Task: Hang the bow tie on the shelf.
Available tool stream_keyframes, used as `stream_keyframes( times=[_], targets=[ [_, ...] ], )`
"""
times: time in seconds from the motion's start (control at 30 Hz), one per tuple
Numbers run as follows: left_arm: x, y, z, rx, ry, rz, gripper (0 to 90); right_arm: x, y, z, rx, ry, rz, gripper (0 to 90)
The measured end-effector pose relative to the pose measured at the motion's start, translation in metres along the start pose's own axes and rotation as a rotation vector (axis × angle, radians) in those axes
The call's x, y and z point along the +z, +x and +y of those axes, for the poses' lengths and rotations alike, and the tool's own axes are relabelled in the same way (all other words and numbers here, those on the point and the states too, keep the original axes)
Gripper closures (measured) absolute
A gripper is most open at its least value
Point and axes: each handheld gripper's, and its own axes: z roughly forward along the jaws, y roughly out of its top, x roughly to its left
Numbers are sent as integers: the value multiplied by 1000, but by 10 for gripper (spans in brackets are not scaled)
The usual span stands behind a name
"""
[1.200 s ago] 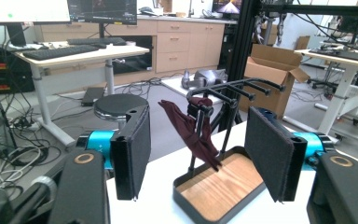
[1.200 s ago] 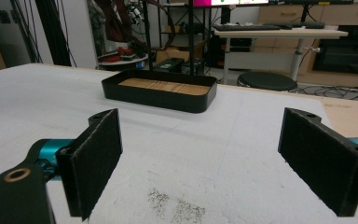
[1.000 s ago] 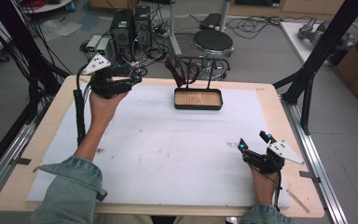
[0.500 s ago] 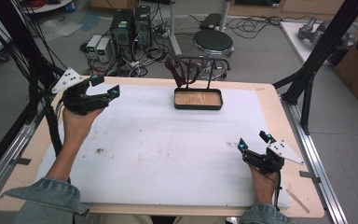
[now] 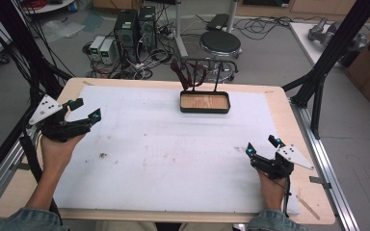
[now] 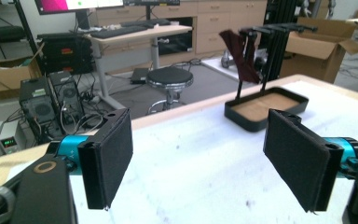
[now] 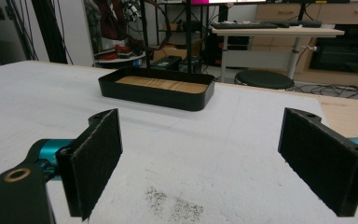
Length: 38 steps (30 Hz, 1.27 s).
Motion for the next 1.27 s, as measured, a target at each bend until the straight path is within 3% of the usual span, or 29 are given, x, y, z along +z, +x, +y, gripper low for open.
stream_keyframes(
  times=[0.6, 0.73, 1.0, 1.27],
  targets=[
    [-33, -20, -56, 1, -1, 43, 230, 0, 0, 0, 1, 3, 1, 125],
    [-36, -21, -67, -21, 3, 53, 228, 0, 0, 0, 2, 2, 2, 125],
    [-37, -24, -87, -24, 54, 70, 223, 0, 0, 0, 2, 3, 1, 125],
    [-34, -26, -92, -29, 76, 68, 216, 0, 0, 0, 1, 2, 1, 125]
  ],
)
